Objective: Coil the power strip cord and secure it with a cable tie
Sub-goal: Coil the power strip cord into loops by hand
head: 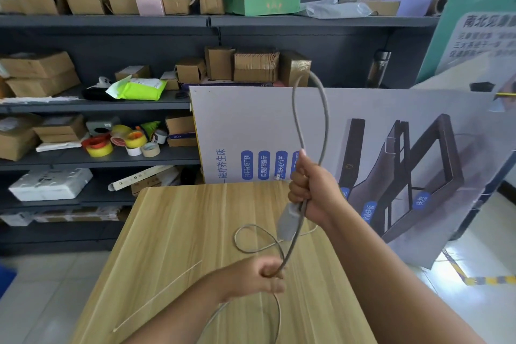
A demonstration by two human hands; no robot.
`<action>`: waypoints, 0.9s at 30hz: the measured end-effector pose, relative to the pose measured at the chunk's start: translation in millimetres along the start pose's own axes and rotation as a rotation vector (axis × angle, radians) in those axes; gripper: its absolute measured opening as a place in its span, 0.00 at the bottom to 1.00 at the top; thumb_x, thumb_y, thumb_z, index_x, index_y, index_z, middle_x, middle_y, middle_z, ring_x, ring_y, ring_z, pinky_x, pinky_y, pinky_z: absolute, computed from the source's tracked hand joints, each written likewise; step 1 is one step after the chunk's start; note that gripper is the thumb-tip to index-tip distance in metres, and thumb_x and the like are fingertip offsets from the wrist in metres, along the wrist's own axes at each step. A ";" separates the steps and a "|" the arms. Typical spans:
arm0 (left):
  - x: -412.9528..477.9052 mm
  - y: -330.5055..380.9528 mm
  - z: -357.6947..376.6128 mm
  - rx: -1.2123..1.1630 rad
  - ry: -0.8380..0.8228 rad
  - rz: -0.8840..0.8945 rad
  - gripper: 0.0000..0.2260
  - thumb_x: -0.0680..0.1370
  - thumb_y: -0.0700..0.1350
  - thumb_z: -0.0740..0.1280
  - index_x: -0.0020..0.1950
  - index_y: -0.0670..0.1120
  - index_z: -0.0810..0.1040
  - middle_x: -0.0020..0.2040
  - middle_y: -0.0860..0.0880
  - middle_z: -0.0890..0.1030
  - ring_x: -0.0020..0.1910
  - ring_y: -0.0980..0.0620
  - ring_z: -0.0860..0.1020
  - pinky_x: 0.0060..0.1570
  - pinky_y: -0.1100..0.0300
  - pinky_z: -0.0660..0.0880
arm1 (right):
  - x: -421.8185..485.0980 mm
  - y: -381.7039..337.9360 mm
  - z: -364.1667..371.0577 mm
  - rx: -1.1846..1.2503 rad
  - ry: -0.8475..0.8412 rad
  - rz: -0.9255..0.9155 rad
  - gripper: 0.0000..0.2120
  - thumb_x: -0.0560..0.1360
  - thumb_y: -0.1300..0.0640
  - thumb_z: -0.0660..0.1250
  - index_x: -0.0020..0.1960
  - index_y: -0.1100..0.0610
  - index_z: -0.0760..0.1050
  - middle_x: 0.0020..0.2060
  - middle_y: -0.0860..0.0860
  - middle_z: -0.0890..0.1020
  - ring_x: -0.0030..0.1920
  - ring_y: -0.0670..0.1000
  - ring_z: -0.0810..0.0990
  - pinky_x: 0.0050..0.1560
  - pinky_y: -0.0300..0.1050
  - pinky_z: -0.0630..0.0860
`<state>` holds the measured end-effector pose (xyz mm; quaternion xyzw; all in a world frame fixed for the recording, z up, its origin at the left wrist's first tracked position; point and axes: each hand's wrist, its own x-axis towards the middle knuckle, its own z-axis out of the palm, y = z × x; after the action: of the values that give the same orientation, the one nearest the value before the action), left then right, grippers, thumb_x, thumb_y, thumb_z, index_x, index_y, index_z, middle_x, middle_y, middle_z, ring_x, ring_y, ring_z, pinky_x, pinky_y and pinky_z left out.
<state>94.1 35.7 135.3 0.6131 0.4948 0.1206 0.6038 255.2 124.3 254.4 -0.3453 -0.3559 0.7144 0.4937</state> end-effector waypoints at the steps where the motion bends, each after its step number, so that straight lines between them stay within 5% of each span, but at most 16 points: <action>1: 4.0 -11.8 5.1 0.093 0.038 -0.036 0.19 0.76 0.53 0.70 0.66 0.54 0.76 0.63 0.54 0.76 0.60 0.61 0.75 0.60 0.66 0.69 | -0.2 -5.6 0.4 -0.003 0.007 -0.029 0.20 0.80 0.46 0.60 0.32 0.51 0.61 0.22 0.46 0.58 0.21 0.45 0.56 0.22 0.39 0.55; 3: 17.2 -34.8 7.4 0.358 0.199 -0.153 0.21 0.77 0.54 0.66 0.70 0.55 0.73 0.70 0.49 0.70 0.68 0.52 0.70 0.66 0.59 0.67 | -1.6 -15.4 0.1 -0.012 0.008 -0.079 0.20 0.81 0.46 0.60 0.32 0.51 0.60 0.23 0.46 0.58 0.22 0.46 0.56 0.23 0.40 0.55; 5: 21.7 -44.5 5.1 0.402 0.332 -0.285 0.20 0.80 0.48 0.58 0.73 0.53 0.69 0.68 0.45 0.72 0.62 0.48 0.73 0.61 0.57 0.70 | -4.5 -22.5 0.1 -0.010 0.005 -0.097 0.21 0.81 0.46 0.60 0.32 0.51 0.61 0.23 0.47 0.59 0.22 0.46 0.56 0.23 0.40 0.56; 8: 29.1 -43.3 1.4 -0.536 0.328 -0.469 0.14 0.82 0.43 0.54 0.66 0.40 0.69 0.46 0.39 0.82 0.38 0.44 0.81 0.53 0.51 0.77 | -9.5 -26.7 4.4 -0.001 -0.004 -0.092 0.20 0.81 0.47 0.59 0.32 0.51 0.61 0.22 0.46 0.59 0.21 0.46 0.57 0.22 0.39 0.58; 10: 38.1 -39.3 0.4 -1.079 0.292 -0.432 0.13 0.83 0.44 0.58 0.59 0.33 0.68 0.46 0.33 0.80 0.35 0.39 0.83 0.50 0.43 0.78 | -12.8 -25.7 7.5 0.021 -0.024 -0.080 0.20 0.81 0.46 0.59 0.32 0.52 0.61 0.22 0.46 0.60 0.21 0.45 0.57 0.22 0.39 0.58; 14: 61.4 -34.0 -4.7 -1.568 0.515 -0.257 0.07 0.82 0.35 0.58 0.56 0.32 0.69 0.44 0.35 0.75 0.37 0.39 0.79 0.23 0.49 0.79 | -19.2 -19.9 7.0 0.080 -0.106 -0.005 0.21 0.80 0.45 0.59 0.31 0.52 0.63 0.20 0.45 0.60 0.19 0.44 0.57 0.22 0.37 0.57; 16: 60.7 -37.6 -19.9 -1.742 0.606 -0.250 0.08 0.82 0.38 0.59 0.50 0.32 0.71 0.40 0.36 0.75 0.31 0.43 0.79 0.17 0.56 0.76 | -24.3 -18.7 2.7 0.068 -0.150 0.037 0.20 0.79 0.45 0.59 0.31 0.52 0.63 0.20 0.45 0.60 0.19 0.44 0.57 0.22 0.37 0.55; 20: 40.1 -34.2 -65.2 -1.648 0.755 -0.185 0.10 0.83 0.45 0.59 0.51 0.40 0.76 0.23 0.49 0.74 0.17 0.56 0.70 0.17 0.68 0.66 | -31.5 -15.2 -17.3 -0.162 -0.133 0.061 0.16 0.78 0.47 0.62 0.35 0.53 0.66 0.21 0.45 0.61 0.20 0.45 0.56 0.24 0.38 0.54; 27: 3.2 57.6 -57.8 -1.113 0.545 0.226 0.12 0.81 0.39 0.61 0.59 0.40 0.81 0.42 0.46 0.77 0.35 0.52 0.77 0.35 0.57 0.80 | -19.3 16.2 -22.3 -0.285 0.111 0.097 0.12 0.82 0.51 0.60 0.42 0.55 0.71 0.25 0.48 0.67 0.24 0.47 0.65 0.22 0.38 0.65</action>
<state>79.2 86.7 197.4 0.2028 0.4261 0.5750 0.6683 271.9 105.4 232.1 -0.4677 -0.4088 0.6595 0.4233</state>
